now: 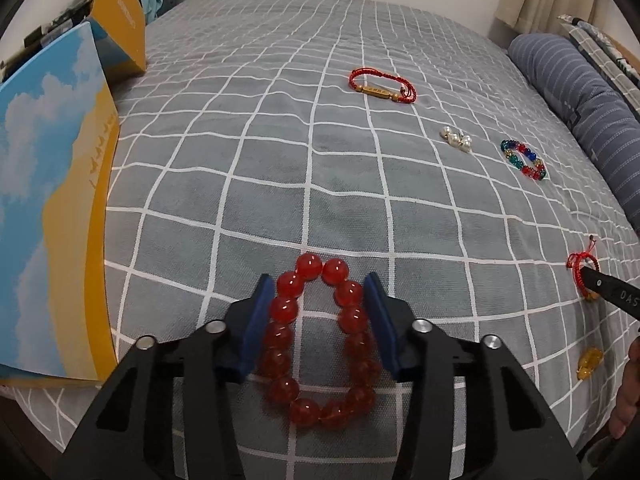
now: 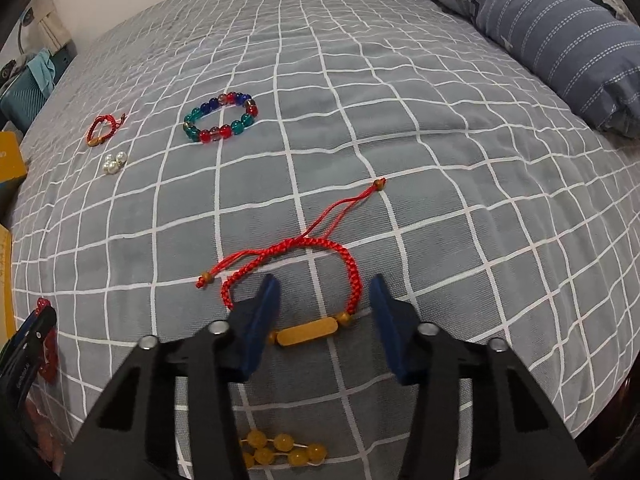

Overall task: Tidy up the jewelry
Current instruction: 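Grasp the red bead bracelet with the left tool while the right tool grasps the red braided cord bracelet, then lift both red bracelets off the bed and carry them toward the box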

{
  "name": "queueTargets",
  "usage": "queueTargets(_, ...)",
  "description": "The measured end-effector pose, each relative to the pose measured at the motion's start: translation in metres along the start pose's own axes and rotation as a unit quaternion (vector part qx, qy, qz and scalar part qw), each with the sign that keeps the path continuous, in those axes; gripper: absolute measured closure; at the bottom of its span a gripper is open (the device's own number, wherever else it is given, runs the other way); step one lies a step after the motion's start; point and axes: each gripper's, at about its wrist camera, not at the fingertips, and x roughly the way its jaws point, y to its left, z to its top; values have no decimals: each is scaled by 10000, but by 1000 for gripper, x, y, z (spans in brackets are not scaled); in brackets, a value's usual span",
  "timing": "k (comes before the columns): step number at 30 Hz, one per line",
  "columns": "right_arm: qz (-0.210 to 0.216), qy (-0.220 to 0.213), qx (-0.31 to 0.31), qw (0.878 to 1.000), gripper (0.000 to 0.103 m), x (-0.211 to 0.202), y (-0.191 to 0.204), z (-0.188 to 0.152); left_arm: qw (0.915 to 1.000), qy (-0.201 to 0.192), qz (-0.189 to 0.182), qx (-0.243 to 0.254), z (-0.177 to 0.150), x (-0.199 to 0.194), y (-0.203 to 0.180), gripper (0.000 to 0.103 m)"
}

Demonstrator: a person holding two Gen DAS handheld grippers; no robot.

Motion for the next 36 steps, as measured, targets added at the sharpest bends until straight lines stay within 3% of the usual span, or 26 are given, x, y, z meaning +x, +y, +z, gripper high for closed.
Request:
queueTargets(6,-96,-64,-33,9999,92,-2,3,0,10000,69,-49,-34,0,-2,2,77)
queueTargets(7,-98,-79,-32,9999,95,-3,3,0,10000,66,-55,-26,0,-2,2,84)
queueTargets(8,-73,-88,-15,9999,96,-3,3,0,10000,56,-59,-23,0,-3,2,90)
queueTargets(15,21,-193,40,9998,97,-11,1,0,9999,68,-63,49,0,-8,1,90)
queueTargets(36,236,-603,122,9978,97,-40,5,5,9983,-144,-561,121,6,-48,-1,90)
